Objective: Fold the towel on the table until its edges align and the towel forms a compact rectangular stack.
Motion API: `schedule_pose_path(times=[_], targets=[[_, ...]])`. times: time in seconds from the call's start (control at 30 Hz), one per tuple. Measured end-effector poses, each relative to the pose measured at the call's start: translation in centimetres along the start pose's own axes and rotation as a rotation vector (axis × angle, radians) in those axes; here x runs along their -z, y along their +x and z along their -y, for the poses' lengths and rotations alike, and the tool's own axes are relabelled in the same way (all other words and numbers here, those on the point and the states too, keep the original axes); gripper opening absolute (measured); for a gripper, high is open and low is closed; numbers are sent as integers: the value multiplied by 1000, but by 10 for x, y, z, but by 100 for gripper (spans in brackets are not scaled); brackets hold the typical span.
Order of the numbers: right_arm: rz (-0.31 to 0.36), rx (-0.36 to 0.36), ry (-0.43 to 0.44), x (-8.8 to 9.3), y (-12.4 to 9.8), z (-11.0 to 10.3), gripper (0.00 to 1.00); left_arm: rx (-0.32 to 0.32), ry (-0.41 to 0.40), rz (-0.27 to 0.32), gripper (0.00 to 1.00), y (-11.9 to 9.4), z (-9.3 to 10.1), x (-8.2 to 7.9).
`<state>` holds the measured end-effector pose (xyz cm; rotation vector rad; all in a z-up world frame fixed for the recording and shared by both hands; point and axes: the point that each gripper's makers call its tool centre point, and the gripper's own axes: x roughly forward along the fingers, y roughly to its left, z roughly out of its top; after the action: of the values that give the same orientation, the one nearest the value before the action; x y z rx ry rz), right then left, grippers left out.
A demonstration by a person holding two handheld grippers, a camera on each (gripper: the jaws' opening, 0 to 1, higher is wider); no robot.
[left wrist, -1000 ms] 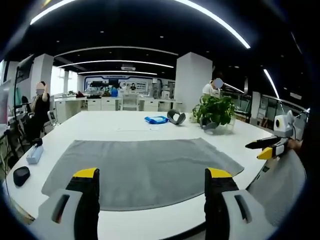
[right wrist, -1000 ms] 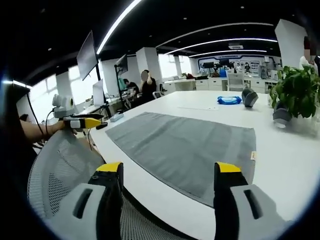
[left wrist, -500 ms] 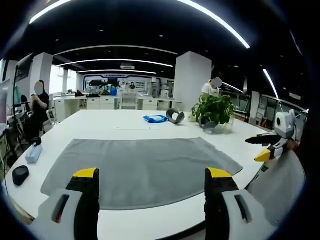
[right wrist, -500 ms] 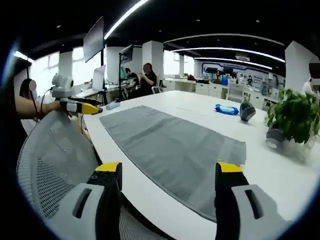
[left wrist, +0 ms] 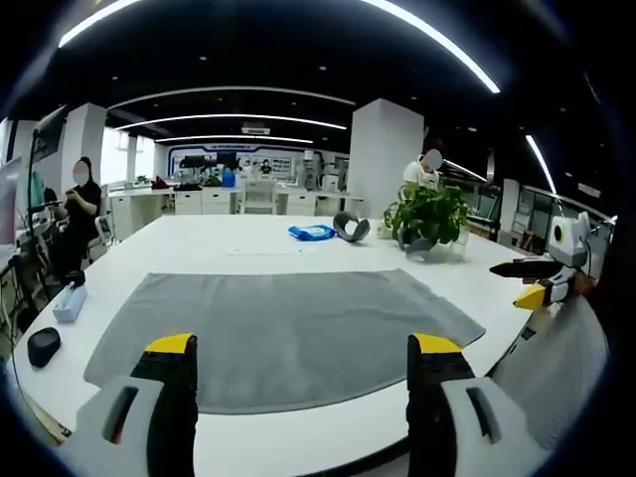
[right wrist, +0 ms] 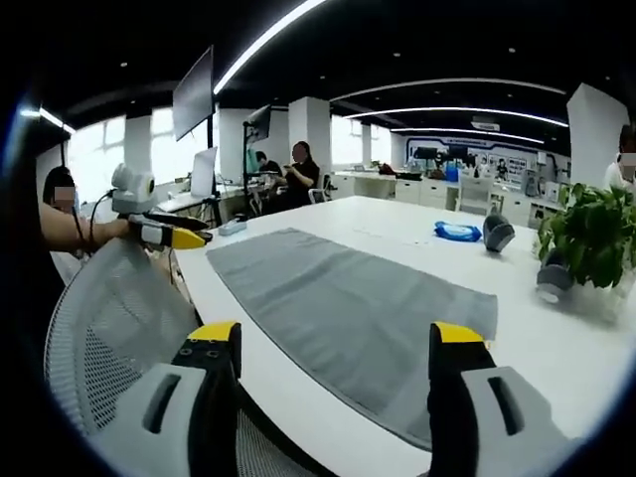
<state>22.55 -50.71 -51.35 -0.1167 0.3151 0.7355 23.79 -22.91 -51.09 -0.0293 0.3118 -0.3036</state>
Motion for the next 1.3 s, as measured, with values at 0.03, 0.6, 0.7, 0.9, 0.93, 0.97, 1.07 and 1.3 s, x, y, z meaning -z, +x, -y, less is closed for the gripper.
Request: schedule_pose_path(times=[0.03,0.6,0.7,0.9,0.93,0.97,1.07,1.3], targets=[[2,1,3,-1,0,2,77,1,0,-1,89,0,0,0],[-107,128,88,23,-48,131,42,106,402,146,75,19,44,-170],[-184,45,94,36,-45,132,19,179,590,110,62,45,84,-186],[-369,-1,85,81,-31,135,11,527,625,5,21,85,216,-160],[-383,-3,85,85,-30,135,9,551,628,0,21,87,223,-156],[-455,-21,82,103,-26,134,8,610,668,-45,20,95,244,-133],[-497,-47,124,119,-19,129,10,671,755,-127,20,117,275,-81],[-597,-52,207,146,-15,125,6,745,771,-309,20,143,309,37]])
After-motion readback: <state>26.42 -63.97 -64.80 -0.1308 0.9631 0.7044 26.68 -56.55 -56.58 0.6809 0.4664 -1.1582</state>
